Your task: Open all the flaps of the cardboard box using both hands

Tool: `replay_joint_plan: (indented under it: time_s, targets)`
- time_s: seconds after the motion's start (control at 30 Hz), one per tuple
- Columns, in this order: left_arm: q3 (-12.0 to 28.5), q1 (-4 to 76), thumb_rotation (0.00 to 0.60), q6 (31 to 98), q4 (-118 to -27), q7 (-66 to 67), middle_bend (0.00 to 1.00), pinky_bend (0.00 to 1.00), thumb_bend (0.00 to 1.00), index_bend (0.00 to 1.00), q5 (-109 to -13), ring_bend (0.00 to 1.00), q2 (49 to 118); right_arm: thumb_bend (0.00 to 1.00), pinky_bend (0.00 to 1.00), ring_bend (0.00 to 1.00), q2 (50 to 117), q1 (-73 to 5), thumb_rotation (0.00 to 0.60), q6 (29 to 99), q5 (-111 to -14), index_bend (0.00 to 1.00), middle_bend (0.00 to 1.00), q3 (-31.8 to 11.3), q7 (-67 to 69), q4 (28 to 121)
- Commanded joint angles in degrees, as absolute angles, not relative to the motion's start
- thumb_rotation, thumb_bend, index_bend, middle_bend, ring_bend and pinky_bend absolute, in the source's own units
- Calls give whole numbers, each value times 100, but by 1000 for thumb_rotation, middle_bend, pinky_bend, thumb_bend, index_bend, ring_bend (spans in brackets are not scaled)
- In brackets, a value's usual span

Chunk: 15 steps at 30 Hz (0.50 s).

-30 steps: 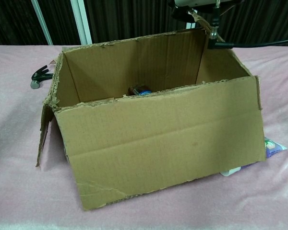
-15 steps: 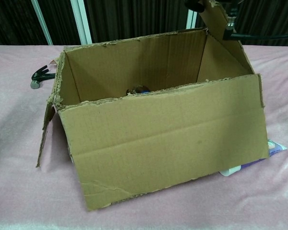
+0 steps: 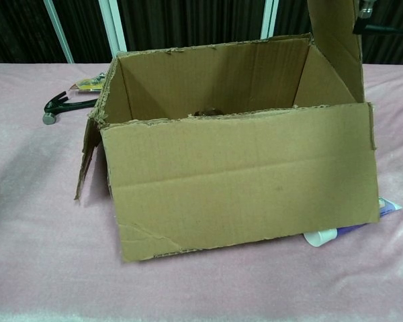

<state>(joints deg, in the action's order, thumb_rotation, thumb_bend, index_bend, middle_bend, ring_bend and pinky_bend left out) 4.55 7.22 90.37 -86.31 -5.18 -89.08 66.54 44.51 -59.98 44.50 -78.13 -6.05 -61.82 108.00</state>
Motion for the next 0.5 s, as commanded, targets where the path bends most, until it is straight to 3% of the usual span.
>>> replay_joint_plan:
  time_s: [0.03, 0.17, 0.5]
  targets:
    - [453, 724, 600, 9027, -8635, -509, 0, 37, 196, 0, -8905, 0, 6656, 375, 236, 159, 4387, -5900, 600, 4532, -7909, 354, 294, -631, -5975, 10842]
    - [458, 722, 600, 9033, -8636, -483, 0, 37, 196, 0, -8904, 0, 6656, 374, 234, 140, 4344, -5828, 600, 4574, -8028, 297, 265, -670, -5728, 10861]
    - [458, 721, 600, 9028, -8639, -489, 0, 37, 196, 0, -8905, 0, 6651, 374, 234, 139, 4128, -5625, 600, 4639, -8322, 293, 258, -713, -5485, 10937]
